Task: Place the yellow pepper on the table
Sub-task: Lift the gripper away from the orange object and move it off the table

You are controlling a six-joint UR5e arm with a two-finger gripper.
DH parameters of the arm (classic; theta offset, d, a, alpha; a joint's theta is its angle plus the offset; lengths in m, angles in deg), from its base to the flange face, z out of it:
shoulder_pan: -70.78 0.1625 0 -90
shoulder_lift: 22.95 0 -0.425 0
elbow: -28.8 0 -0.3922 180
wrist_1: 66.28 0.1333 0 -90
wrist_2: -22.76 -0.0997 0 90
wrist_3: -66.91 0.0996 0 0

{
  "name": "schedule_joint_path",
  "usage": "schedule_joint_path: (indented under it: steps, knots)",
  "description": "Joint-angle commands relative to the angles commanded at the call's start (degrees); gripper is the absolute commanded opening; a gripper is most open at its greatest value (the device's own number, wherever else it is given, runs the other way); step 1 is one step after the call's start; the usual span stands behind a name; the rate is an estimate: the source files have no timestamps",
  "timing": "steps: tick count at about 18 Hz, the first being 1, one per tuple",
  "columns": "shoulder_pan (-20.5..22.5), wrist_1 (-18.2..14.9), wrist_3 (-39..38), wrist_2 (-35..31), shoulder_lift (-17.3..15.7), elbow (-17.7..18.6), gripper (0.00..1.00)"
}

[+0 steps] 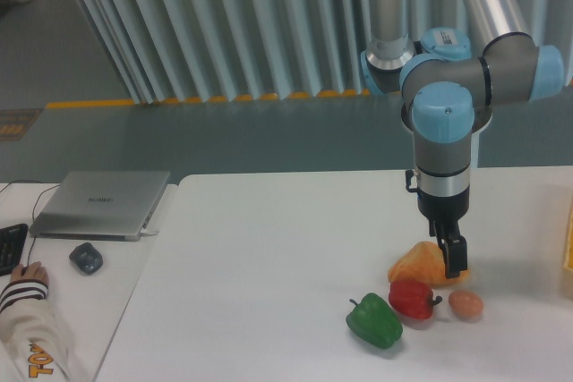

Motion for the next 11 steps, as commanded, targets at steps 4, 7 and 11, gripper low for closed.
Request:
schedule_joint_path:
  steps: [4,7,11]
  knots:
    - [1.4,-0.26,-0.26,0.09,0.0,-0.43,1.0]
    - [2.11,0.09,-0.62,-0.17,0.17,-0.17,1.0]
    - [8.6,0.79,-0.18,0.35,-0.09,-0.7,1.0]
